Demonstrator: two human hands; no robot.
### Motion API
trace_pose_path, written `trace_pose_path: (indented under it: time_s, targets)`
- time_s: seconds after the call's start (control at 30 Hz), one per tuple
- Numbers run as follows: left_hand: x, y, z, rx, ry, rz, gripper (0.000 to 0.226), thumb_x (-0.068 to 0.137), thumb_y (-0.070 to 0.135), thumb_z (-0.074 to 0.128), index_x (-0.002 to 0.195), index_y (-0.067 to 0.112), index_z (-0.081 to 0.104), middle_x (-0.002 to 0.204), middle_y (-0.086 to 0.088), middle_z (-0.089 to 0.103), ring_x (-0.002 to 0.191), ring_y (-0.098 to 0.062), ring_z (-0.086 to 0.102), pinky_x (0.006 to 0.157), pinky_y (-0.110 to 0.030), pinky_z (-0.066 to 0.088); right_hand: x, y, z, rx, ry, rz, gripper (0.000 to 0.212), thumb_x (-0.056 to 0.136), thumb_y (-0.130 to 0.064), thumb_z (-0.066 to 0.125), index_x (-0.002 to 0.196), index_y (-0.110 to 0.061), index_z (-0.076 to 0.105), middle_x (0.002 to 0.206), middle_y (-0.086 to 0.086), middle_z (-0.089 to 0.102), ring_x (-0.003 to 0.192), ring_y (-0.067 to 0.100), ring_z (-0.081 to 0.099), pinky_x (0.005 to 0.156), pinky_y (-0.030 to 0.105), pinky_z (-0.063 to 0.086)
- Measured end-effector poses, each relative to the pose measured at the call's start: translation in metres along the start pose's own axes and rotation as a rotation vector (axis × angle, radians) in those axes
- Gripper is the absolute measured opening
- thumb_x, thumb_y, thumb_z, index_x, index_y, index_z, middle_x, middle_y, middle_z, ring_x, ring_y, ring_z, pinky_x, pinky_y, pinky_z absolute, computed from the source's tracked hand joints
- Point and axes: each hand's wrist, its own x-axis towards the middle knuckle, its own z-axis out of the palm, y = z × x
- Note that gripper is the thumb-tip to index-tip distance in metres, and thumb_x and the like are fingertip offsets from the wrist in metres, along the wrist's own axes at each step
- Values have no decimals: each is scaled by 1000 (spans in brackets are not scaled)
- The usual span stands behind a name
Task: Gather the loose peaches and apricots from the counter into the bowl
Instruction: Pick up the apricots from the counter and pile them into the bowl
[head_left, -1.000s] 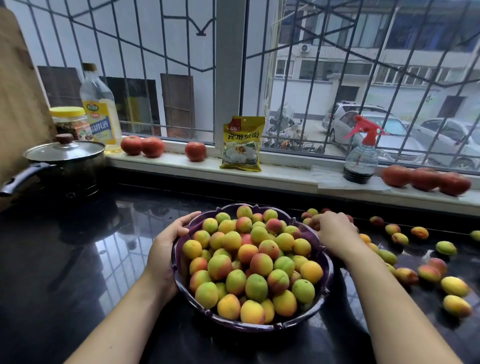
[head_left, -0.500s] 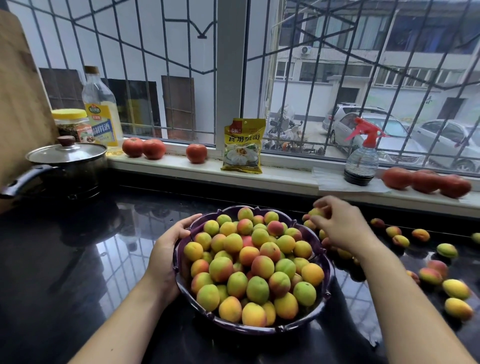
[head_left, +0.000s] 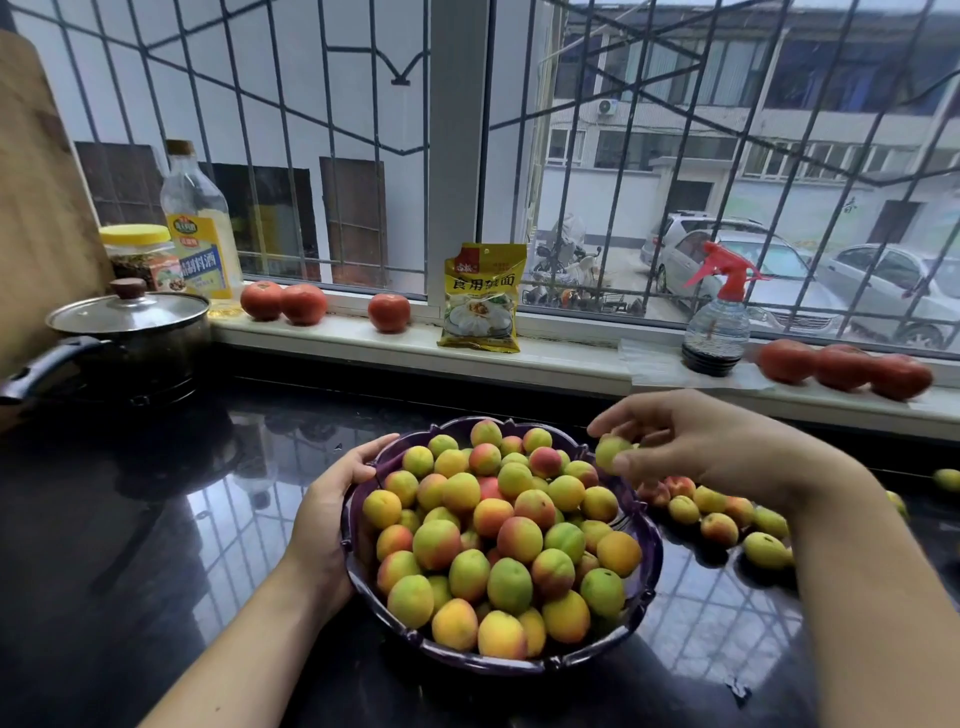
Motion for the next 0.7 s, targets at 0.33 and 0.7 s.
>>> trace_pose_path:
  time_s: [0.33,0.7]
  targets:
    - [1,-1,0,-23,3,6,54,86,11,46,138,4,59,136,-28,64,134,-48,55,116,-65,37,5,-23,25,-380,-80,144,20,78,-40,82,92,-39,68,85,-7,73,79,25,72,73,51,62]
    - [-2,-1,3,12,-26,22,60,78,13,50,136,4,61,137,-28,63,134,-47,54,116,-63,38,2,-41,36,-486,-66,146,11,91,-28,74,90,-24,64,75,-5,62,38,-11,51,33,9,32]
